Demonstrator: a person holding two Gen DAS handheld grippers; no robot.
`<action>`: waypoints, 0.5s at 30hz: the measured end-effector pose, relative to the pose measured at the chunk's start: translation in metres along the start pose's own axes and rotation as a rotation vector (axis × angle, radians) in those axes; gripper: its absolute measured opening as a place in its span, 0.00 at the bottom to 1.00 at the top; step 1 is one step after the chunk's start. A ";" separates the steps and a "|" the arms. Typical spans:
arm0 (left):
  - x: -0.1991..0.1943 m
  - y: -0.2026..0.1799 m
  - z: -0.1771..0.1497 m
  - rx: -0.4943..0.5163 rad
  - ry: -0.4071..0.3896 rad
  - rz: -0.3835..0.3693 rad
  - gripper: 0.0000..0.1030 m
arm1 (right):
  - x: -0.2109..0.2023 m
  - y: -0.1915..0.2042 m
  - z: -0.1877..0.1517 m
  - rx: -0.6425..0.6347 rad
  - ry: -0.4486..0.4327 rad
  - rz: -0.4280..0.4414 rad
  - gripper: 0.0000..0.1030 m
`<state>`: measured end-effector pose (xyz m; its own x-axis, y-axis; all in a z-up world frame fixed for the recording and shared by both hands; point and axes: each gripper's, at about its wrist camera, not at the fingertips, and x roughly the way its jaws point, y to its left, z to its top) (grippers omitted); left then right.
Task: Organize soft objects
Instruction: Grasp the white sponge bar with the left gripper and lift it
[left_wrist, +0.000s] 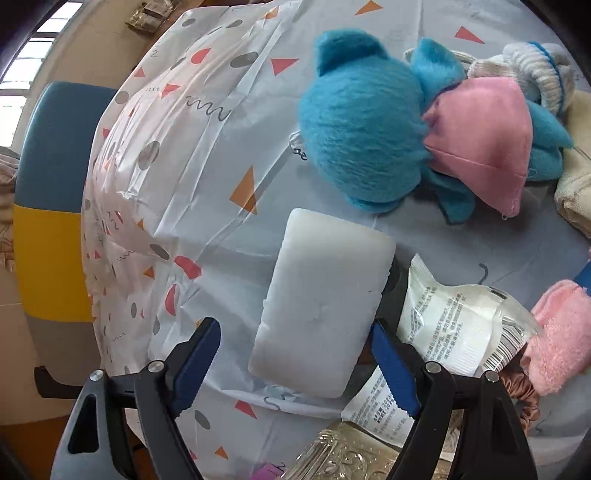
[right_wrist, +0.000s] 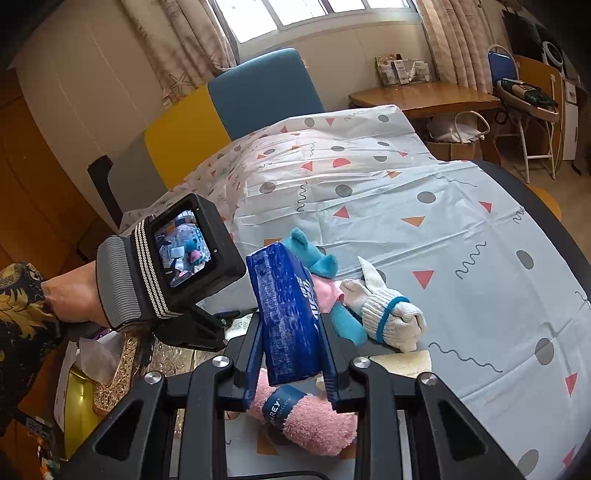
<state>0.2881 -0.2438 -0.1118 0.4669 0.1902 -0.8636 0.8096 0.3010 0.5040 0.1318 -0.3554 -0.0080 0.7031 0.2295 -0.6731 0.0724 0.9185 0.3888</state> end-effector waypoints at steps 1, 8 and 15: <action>0.001 0.002 0.001 -0.012 0.002 -0.009 0.81 | 0.000 -0.001 0.000 0.004 -0.001 -0.001 0.26; 0.013 0.008 0.007 -0.044 0.061 -0.059 0.74 | 0.000 -0.003 0.000 0.011 0.002 -0.010 0.26; 0.016 0.011 0.007 -0.068 0.060 -0.093 0.60 | 0.001 -0.003 -0.001 0.006 0.008 -0.023 0.26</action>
<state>0.3066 -0.2437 -0.1202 0.3677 0.2132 -0.9052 0.8214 0.3819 0.4236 0.1319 -0.3575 -0.0101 0.6958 0.2109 -0.6865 0.0927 0.9215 0.3771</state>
